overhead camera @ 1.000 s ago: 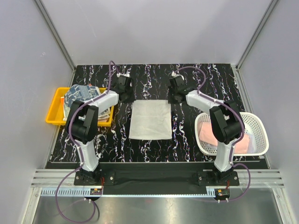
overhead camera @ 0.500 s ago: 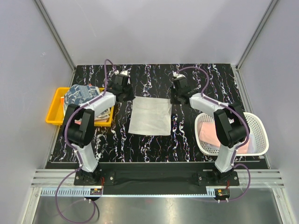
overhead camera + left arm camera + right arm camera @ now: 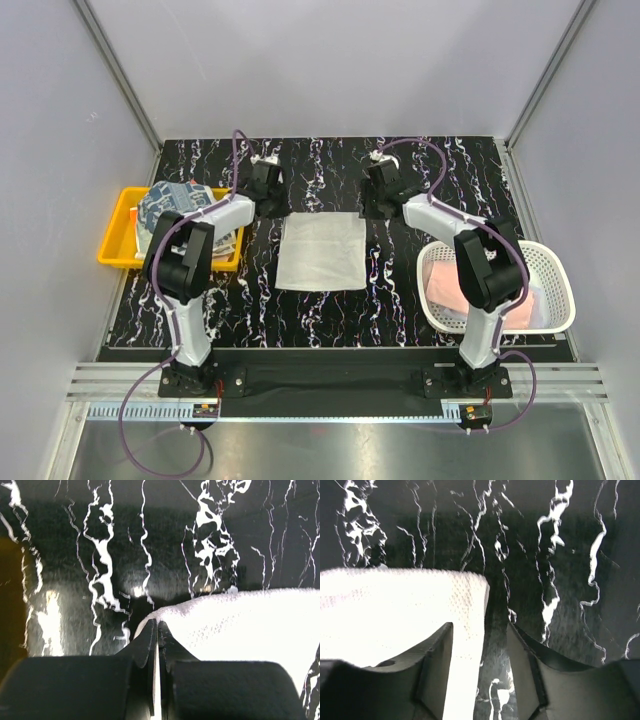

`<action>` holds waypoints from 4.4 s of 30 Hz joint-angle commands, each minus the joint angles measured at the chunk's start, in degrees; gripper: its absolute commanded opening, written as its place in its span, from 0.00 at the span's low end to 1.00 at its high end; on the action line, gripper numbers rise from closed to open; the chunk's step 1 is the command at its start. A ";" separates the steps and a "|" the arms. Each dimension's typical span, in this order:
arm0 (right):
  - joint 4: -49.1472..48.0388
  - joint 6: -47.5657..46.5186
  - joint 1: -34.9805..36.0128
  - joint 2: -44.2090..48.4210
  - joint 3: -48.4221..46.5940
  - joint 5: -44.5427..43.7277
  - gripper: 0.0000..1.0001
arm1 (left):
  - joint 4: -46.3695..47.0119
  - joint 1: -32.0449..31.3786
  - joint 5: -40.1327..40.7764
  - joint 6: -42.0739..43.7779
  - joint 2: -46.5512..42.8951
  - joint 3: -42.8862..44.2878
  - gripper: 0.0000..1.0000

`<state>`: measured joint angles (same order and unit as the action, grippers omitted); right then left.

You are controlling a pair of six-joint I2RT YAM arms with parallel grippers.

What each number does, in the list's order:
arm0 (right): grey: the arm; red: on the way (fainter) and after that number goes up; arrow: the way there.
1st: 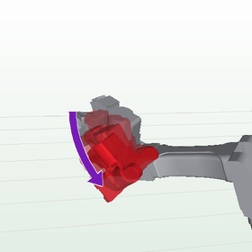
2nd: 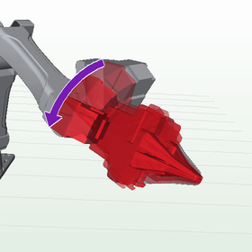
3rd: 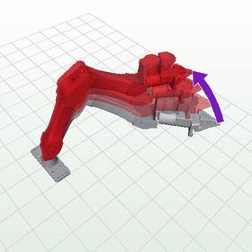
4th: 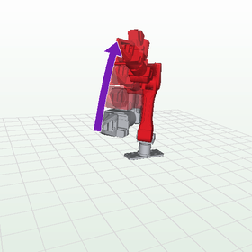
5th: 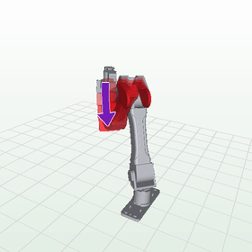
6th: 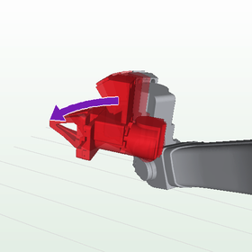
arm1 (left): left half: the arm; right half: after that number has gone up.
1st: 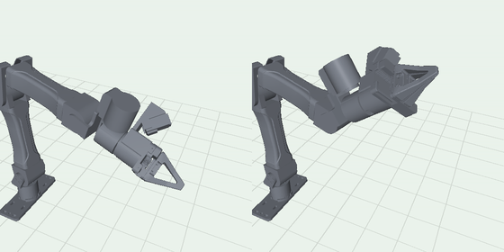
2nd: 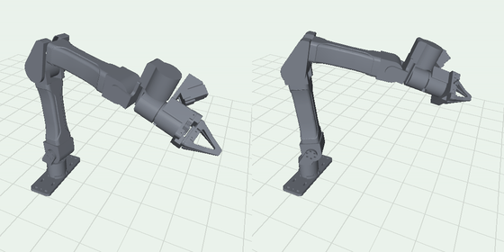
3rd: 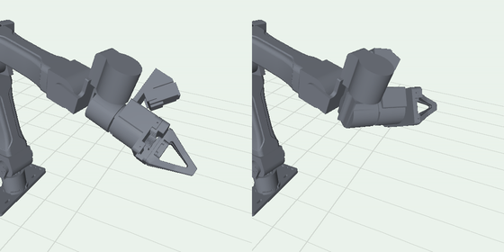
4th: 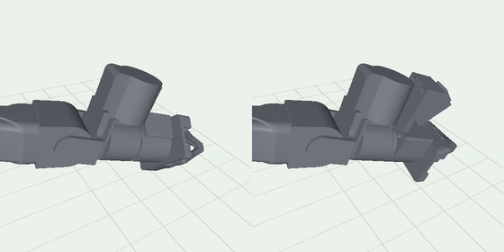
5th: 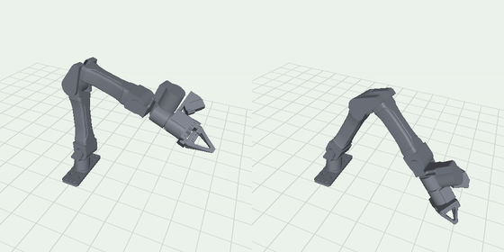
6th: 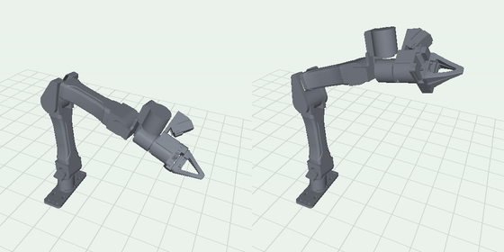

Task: Fold and stack the towels
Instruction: Fold the towel

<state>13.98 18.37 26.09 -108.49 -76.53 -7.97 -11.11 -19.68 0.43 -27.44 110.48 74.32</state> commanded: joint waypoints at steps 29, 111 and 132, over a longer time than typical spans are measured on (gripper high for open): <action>2.46 10.19 0.46 -4.46 5.69 9.99 0.15 | -5.93 2.98 -0.07 -0.95 7.12 9.79 0.00; 7.65 1.58 -5.70 -21.24 -23.84 10.25 0.09 | -11.21 4.30 -0.60 1.16 13.80 18.66 0.23; 2.39 0.26 -5.96 -17.38 -20.77 11.13 0.01 | -1.65 5.00 -6.31 1.69 11.27 15.59 0.00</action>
<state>20.82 19.99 20.71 -129.45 -98.02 2.70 -18.46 -15.27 -4.38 -26.55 125.08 91.42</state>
